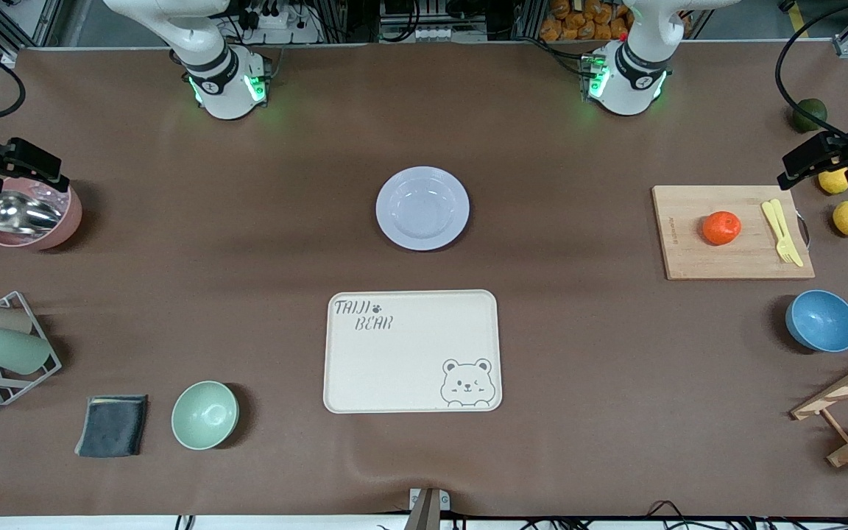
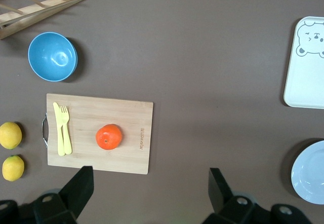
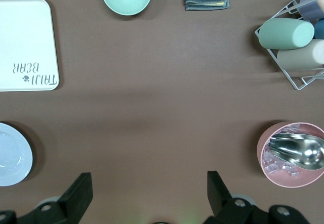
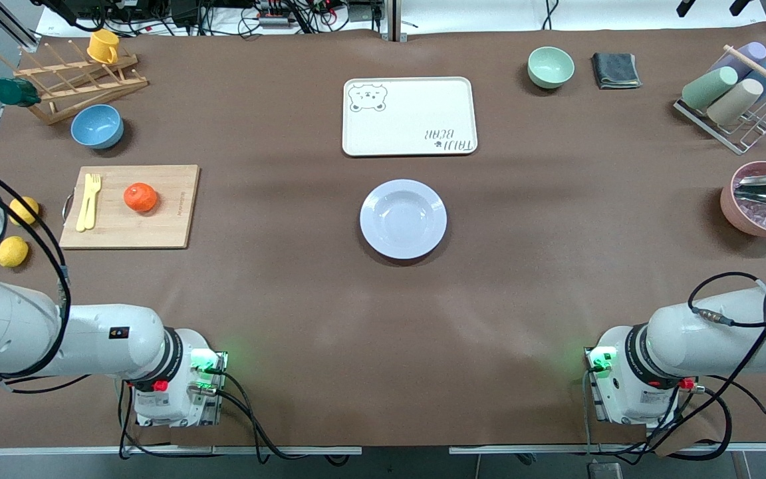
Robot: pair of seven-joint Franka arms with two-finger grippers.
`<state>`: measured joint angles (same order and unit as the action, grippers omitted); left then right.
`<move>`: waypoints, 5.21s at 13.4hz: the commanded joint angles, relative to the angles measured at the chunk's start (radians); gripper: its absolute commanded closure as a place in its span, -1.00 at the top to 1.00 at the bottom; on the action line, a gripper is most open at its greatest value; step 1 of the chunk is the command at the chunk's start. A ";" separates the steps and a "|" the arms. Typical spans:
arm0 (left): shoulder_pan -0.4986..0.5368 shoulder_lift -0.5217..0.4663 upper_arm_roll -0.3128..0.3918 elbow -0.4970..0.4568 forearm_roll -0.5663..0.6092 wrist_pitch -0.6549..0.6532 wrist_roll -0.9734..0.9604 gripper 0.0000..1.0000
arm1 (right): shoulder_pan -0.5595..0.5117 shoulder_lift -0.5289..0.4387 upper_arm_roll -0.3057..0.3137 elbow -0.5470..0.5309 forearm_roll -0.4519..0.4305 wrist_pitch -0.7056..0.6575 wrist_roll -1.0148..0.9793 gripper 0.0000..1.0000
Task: Place orange and plate with both arms
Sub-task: 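Reach the left gripper toward the orange on the wooden board, then grasp the orange with the left gripper while the right gripper moves out, then carry the orange with the left gripper over the white plate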
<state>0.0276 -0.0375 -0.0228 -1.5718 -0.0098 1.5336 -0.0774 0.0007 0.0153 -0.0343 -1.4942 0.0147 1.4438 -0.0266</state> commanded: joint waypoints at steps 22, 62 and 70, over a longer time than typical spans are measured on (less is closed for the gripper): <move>0.228 0.021 -0.005 -0.712 0.076 0.676 0.124 1.00 | 0.218 0.113 0.002 0.012 0.056 -0.086 -0.009 1.00; 0.308 0.281 -0.421 -0.519 0.037 0.757 -0.056 -1.00 | 0.206 0.089 -0.001 -0.374 0.231 0.021 -0.033 1.00; -0.084 0.382 -0.508 -0.340 0.037 0.658 -0.666 -1.00 | 0.185 0.166 -0.003 -0.282 0.235 0.183 -0.032 1.00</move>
<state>0.0269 0.2867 -0.5385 -1.9754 0.0405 2.2233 -0.6299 0.2034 0.1495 -0.0404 -1.8103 0.2294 1.6045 -0.0489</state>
